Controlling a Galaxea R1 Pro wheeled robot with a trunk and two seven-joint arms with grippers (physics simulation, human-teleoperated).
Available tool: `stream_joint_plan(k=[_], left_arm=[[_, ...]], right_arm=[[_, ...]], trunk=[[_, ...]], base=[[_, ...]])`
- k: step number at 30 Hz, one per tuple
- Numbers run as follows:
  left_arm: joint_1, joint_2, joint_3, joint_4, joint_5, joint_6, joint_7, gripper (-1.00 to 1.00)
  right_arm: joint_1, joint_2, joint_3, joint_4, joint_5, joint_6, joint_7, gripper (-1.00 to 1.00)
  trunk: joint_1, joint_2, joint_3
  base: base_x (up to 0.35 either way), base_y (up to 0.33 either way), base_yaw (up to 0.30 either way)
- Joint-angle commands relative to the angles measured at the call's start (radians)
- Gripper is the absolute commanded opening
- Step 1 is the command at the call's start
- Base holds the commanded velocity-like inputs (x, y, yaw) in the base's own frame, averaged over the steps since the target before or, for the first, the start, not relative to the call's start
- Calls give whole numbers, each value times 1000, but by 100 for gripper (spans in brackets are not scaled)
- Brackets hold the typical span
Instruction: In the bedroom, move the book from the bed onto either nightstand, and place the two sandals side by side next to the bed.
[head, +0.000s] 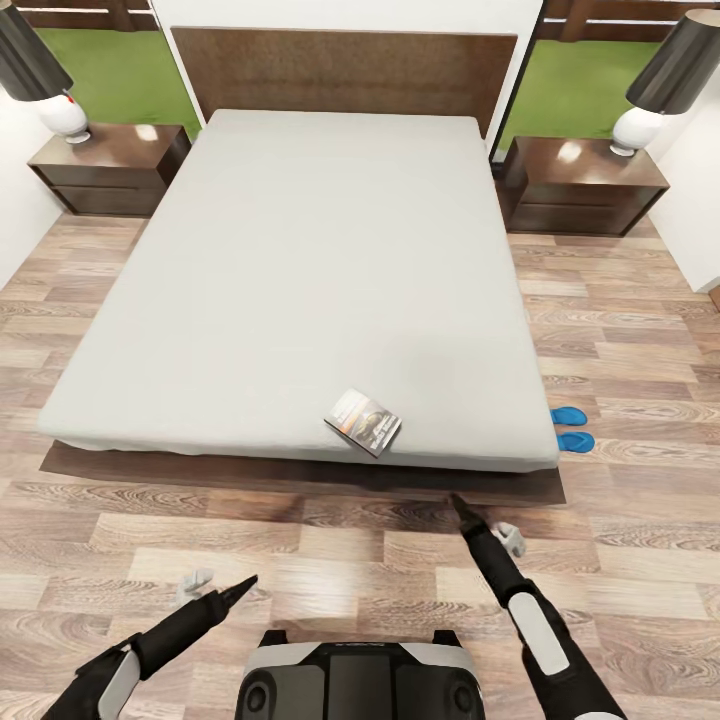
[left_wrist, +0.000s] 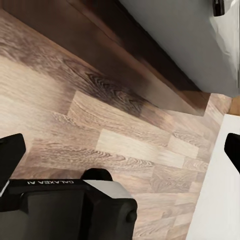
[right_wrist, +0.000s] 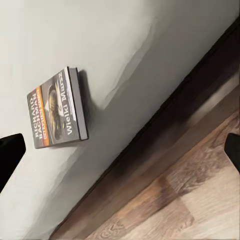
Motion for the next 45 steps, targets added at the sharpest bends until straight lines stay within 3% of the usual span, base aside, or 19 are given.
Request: stream_joint_plan(k=[1, 2, 5, 12, 14, 16, 20, 22, 32, 39, 45], left_arm=[[0, -1, 2, -2, 5, 11, -4, 100], [0, -3, 2, -4, 5, 11, -4, 100], [0, -8, 1, -7, 5, 11, -4, 100], [0, -12, 2, -11, 5, 11, -4, 100], [0, -12, 1, -11, 5, 11, -5, 100], [0, -13, 1, -11, 5, 11, -5, 100], [0, -17, 1, -11, 5, 11, -6, 100], [0, -18, 1, -11, 5, 11, -6, 100], [0, -20, 1, -11, 5, 11, -4, 100], [0, -20, 1, -11, 5, 11, -4, 100], [0, -20, 1, -11, 5, 10, -4, 100]], right_arm=[[0, 1, -4, 0, -35, 4, 5, 100], [0, 1, -5, 0, -75, -2, 5, 100], [0, 0, -4, 0, -142, -10, 6, 100], [-1, 4, 0, 0, -165, -4, 38, 100], [-2, 13, 58, 1, -163, -2, 39, 100], [-2, 16, 161, 1, -161, -1, 40, 100], [-2, 17, 309, 1, -161, -1, 41, 100], [-2, 17, 330, 2, -163, -1, 41, 100], [-2, 20, 346, 10, -163, -19, 40, 100], [-2, 19, 339, 26, -166, -123, 40, 100], [-2, 19, 340, 27, -166, -136, 40, 100]], trunk=[[1, -1, -1], [1, -1, -1], [1, -1, -1], [1, -1, -1], [1, -1, -1], [1, -1, -1], [1, -1, -1], [1, -1, -1], [1, -1, -1], [1, -1, -1], [1, -1, -1]], base=[[0, 0, 0], [0, 0, 0], [0, 0, 0], [0, 0, 0], [0, 0, 0], [0, 0, 0], [0, 0, 0], [0, 0, 0], [0, 0, 0], [0, 0, 0], [0, 0, 0]])
